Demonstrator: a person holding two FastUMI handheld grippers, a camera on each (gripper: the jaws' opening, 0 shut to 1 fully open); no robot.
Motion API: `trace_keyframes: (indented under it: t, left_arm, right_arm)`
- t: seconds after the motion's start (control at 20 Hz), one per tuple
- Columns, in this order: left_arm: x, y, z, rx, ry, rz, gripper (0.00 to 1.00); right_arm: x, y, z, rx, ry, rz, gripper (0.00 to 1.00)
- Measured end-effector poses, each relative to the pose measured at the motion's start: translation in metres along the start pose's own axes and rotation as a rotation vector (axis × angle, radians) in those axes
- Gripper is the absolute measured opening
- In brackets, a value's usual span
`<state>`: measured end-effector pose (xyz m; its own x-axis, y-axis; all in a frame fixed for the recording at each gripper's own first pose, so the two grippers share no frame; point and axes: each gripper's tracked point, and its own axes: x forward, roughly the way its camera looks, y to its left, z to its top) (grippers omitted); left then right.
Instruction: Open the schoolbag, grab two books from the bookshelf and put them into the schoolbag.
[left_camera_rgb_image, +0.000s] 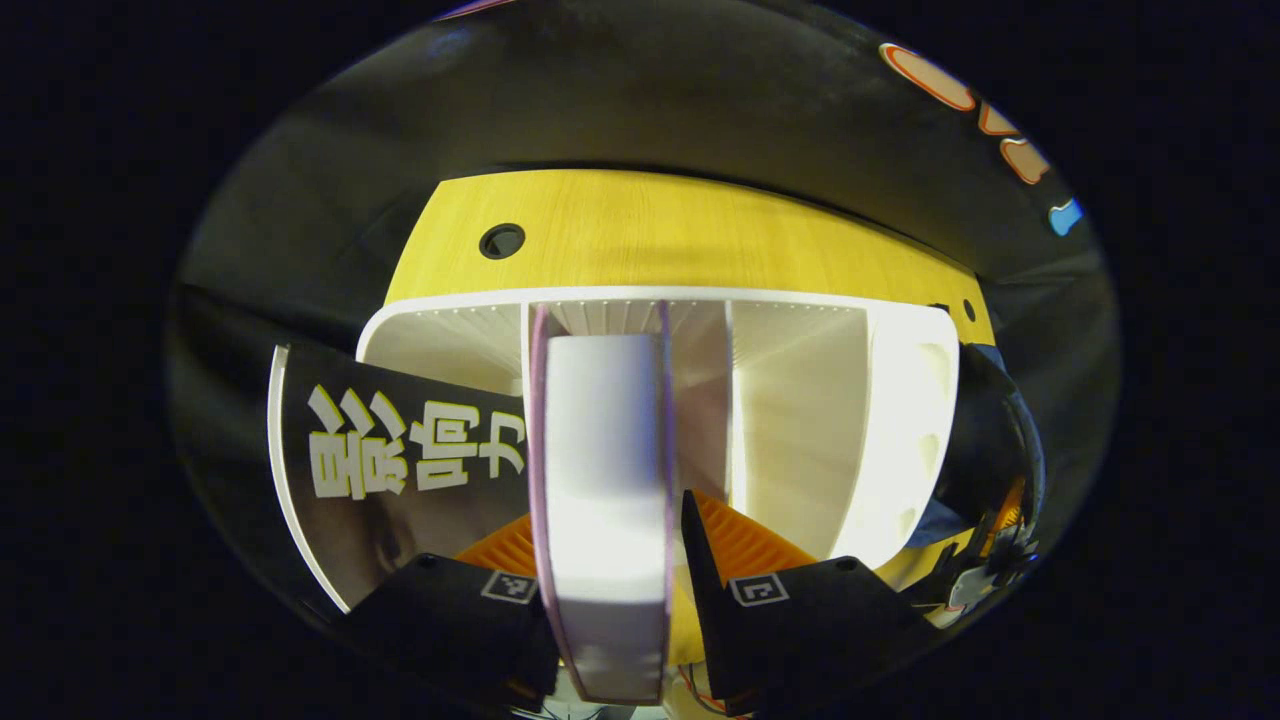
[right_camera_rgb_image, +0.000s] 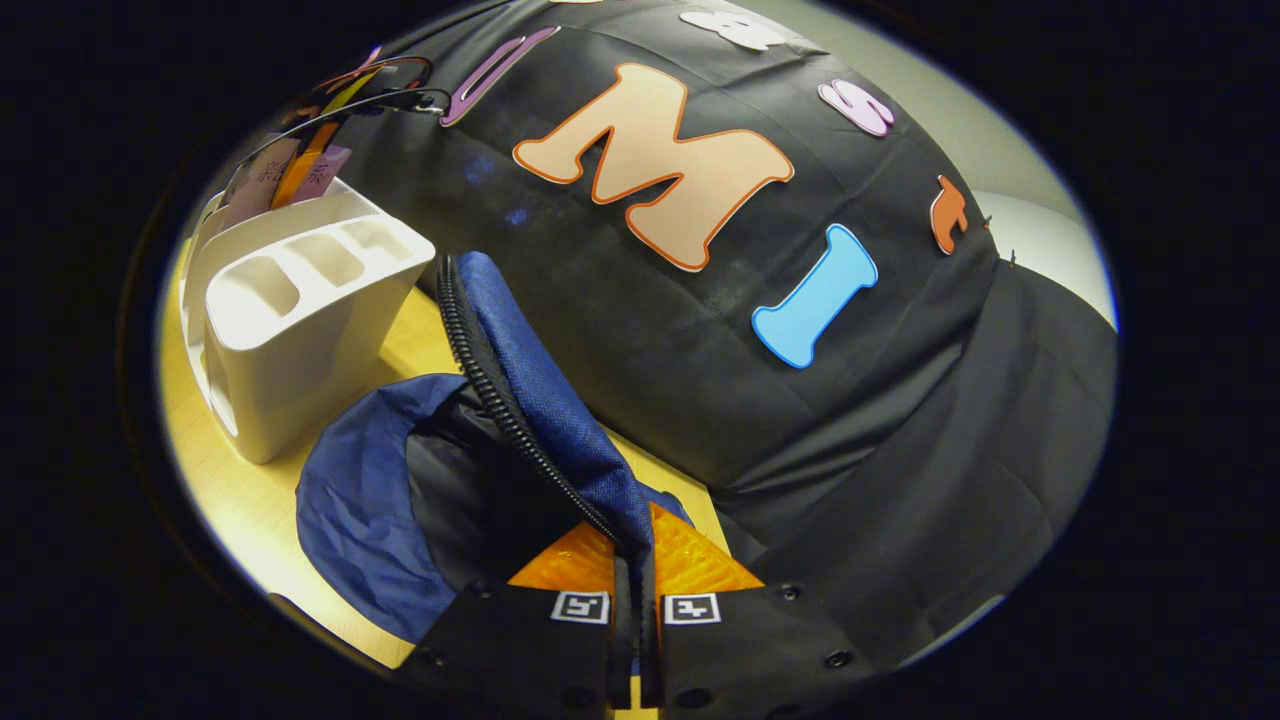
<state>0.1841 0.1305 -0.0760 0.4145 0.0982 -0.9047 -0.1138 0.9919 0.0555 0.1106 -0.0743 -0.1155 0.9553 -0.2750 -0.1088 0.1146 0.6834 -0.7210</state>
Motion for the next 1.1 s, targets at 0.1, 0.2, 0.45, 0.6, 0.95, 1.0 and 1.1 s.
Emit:
trace_keyframes:
  t: [0.1,0.2,0.45,0.6,0.95,1.0,1.1]
  left_arm:
    - [0.004,-0.003,-0.005,-0.015,0.044,-0.008,0.41]
    - [0.004,-0.005,-0.008,-0.003,0.066,-0.019,0.41]
    - [0.005,-0.004,-0.012,-0.007,0.093,-0.012,0.40]
    - [0.005,-0.001,-0.013,-0.039,0.097,0.016,0.40]
    - [-0.018,-0.004,-0.030,-0.137,0.091,-0.005,0.40]
    - [-0.026,-0.005,-0.031,-0.134,0.087,-0.010,0.40]
    - [-0.043,0.000,-0.036,-0.133,0.073,0.007,0.41]
  right_arm:
    - [-0.001,0.000,-0.001,0.001,0.001,-0.001,0.06]
    - [-0.002,0.000,-0.002,-0.001,0.001,-0.003,0.06]
    - [-0.003,0.002,-0.004,-0.006,0.000,-0.007,0.06]
    - [-0.004,0.002,-0.004,-0.016,-0.003,-0.007,0.06]
    - [-0.005,0.002,-0.008,-0.025,-0.013,0.008,0.06]
    - [-0.005,0.001,-0.008,-0.021,-0.013,0.009,0.06]
    - [-0.005,0.001,-0.010,-0.013,-0.014,0.014,0.04]
